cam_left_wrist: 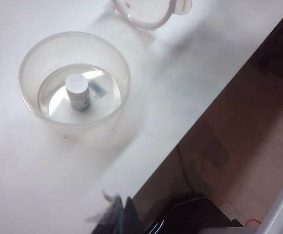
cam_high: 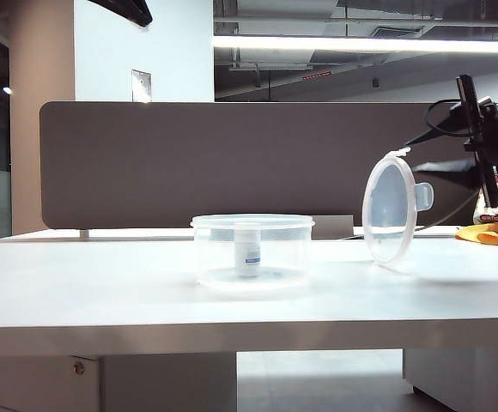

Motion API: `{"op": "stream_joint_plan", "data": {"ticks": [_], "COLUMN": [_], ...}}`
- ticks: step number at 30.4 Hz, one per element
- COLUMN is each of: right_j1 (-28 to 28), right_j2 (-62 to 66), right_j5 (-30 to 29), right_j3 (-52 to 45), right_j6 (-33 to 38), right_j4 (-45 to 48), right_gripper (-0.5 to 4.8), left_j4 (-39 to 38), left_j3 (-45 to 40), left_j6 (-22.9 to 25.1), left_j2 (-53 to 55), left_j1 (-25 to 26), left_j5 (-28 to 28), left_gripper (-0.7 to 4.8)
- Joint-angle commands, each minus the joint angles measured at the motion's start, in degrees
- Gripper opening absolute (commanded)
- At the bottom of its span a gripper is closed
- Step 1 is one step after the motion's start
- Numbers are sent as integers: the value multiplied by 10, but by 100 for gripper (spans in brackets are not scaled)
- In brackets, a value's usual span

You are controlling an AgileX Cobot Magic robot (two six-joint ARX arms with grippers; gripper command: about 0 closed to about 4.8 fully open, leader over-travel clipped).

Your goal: Remove the lid of the round box, pick up the small white medicine bottle inside, and place it on the table.

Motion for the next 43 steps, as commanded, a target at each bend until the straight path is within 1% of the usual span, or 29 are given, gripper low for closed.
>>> {"op": "stream_joint_plan", "data": {"ticks": [1,2,4,10,13,14,16,19,20,21,24,27,29,31,33,38,43], "right_j1": [2,2,2,2,3,5,7,23,32,43,84,127,156,176,196,223,226], "right_j2": [-3,-3,-3,-3,-3,-3,-3,-3,-3,-3,-3,-3,-3,-3,-3,-3,-3], "right_j5": [-4,-4,-5,-6,-6,-10,-24,-56,-71,-82,-103,-103,-97,-91,-88,-87,-85], "right_j3": [1,1,2,2,2,2,2,2,2,2,2,2,2,3,9,41,90], "right_j6": [0,1,9,58,63,66,73,73,73,73,73,73,70,61,44,26,24], "right_j4": [9,11,21,101,114,114,114,115,117,119,129,146,149,147,140,99,71], "right_gripper": [286,314,332,333,330,316,269,167,125,105,95,52,46,30,-10,-10,-10], "left_j4": [2,2,1,-9,-13,-14,-14,-13,-13,-13,-13,-11,-11,-12,-16,-29,-30], "left_j3": [4,4,4,4,4,4,4,4,4,4,4,4,4,4,4,4,4], "left_j6": [2,2,2,2,2,2,2,2,2,2,2,2,2,2,2,2,5], "left_j2": [-2,-2,-2,-2,-2,-2,-2,-2,-2,-2,-2,-2,-2,-2,-2,-2,-2], "left_j1": [0,0,0,0,0,0,0,0,0,0,0,0,0,0,0,0,0], "left_j5": [3,3,3,3,3,3,3,3,3,3,2,2,2,2,2,2,1], "left_gripper": [-6,-6,-6,-6,-6,-6,-6,-6,-6,-6,-6,-6,-6,-6,-6,-6,-6]}}
